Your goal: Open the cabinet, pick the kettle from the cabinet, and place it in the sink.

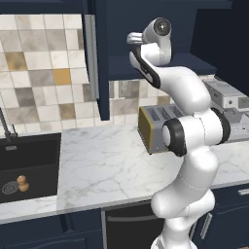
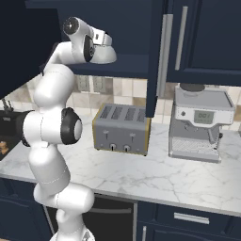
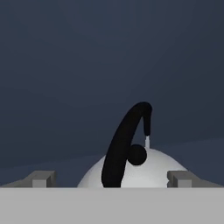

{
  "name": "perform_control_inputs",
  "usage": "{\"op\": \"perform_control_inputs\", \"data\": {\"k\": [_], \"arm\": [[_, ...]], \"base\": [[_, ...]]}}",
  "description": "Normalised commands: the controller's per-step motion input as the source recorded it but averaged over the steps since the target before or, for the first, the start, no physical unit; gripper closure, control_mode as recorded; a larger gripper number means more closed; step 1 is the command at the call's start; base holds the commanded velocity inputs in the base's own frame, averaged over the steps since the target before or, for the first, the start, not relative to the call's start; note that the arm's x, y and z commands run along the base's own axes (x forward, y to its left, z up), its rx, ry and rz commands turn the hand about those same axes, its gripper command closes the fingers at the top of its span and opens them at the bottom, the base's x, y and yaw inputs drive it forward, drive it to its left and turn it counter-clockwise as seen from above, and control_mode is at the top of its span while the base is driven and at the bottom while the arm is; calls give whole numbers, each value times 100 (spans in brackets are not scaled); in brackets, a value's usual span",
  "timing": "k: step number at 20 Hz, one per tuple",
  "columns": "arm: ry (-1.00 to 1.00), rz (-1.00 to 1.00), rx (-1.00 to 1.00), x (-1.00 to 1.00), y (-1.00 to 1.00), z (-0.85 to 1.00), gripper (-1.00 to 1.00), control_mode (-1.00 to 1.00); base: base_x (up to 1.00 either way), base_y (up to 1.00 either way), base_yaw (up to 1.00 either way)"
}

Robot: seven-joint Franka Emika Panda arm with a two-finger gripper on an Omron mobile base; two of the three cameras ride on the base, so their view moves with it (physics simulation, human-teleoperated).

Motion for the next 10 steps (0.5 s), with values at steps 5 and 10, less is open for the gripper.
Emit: {"op": "perform_control_inputs", "data": {"k": [5,10], "arm": [[-1,0,-1,10,0,1,-100,-100],[0,0,-2,7,0,1,-100,-100]], "base": [[0,0,0],[0,0,0]]}}
